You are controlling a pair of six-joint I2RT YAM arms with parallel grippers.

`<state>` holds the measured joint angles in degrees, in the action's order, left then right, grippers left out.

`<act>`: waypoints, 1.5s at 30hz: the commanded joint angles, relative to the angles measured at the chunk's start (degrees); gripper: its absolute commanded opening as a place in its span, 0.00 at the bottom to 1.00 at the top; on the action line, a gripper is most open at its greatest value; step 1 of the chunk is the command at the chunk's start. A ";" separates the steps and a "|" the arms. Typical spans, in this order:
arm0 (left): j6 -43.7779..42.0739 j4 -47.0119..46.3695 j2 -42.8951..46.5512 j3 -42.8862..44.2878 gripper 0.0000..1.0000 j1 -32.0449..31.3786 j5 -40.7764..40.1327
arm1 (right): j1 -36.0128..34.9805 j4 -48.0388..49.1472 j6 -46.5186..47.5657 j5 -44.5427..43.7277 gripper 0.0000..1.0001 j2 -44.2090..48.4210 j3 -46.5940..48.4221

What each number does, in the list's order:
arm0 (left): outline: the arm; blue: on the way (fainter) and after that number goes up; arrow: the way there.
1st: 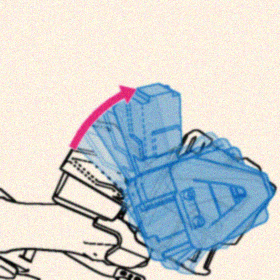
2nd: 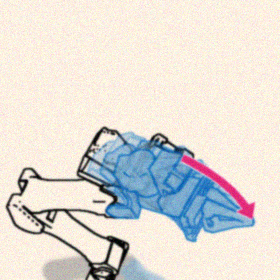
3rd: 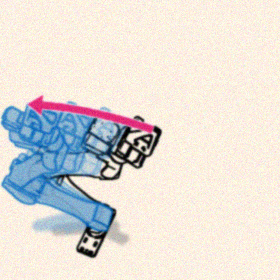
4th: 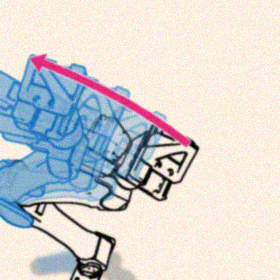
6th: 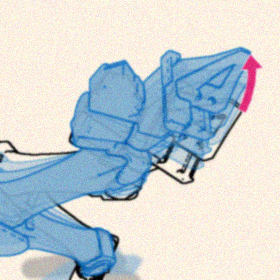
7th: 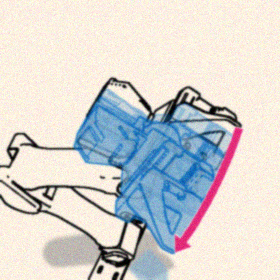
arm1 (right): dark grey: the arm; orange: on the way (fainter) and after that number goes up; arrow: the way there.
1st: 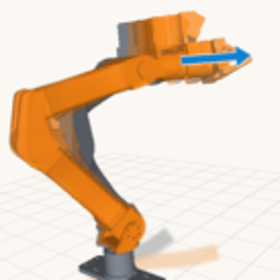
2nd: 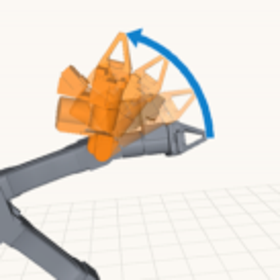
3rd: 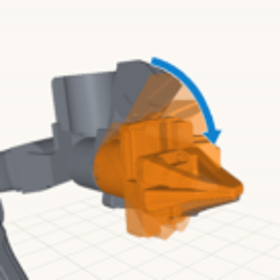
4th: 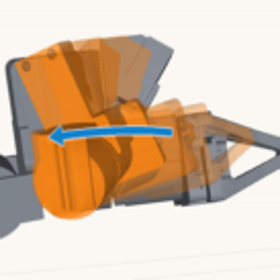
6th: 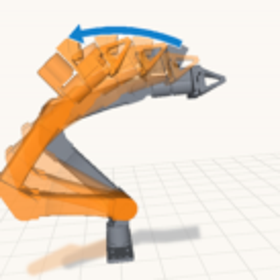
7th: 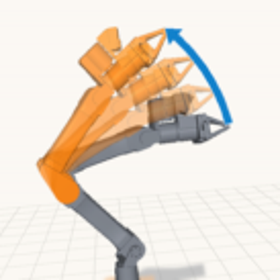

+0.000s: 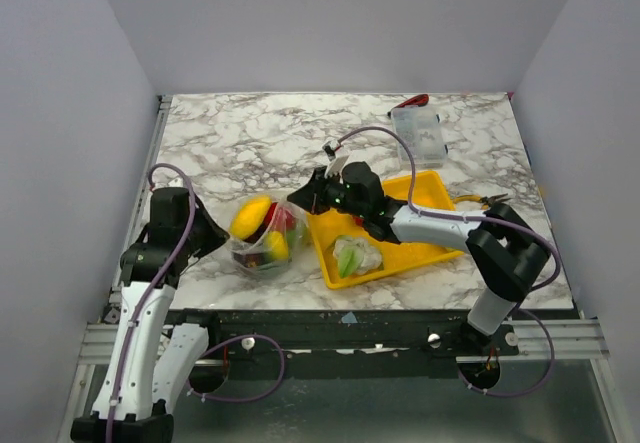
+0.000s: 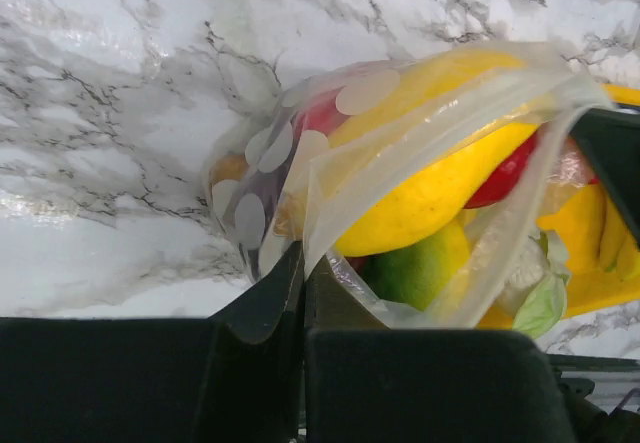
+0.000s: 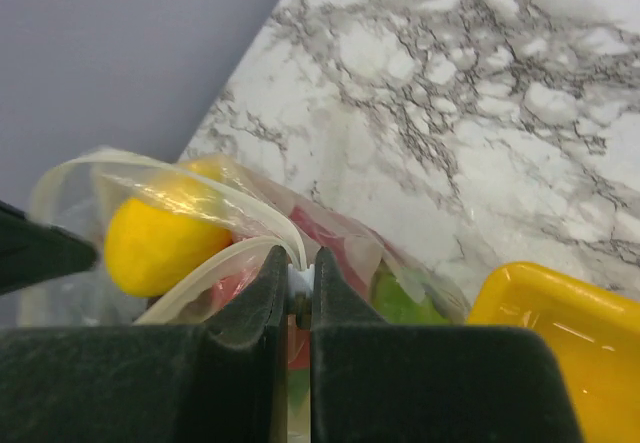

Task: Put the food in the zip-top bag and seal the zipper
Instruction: Adjust the zipper food storage bag at the center of the board, then zip the zipper food storage bag at the center of the board.

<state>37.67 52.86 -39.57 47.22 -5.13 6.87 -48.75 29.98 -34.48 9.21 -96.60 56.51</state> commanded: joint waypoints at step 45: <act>-56.54 -27.69 0.52 1.90 0.81 -24.88 3.88 | 1.16 -9.90 -0.99 27.46 0.00 0.52 8.18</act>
<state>-4.89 28.05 -40.47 52.73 -28.10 12.34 -48.23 22.26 -32.93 33.67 -95.29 63.53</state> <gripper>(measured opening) 0.798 0.065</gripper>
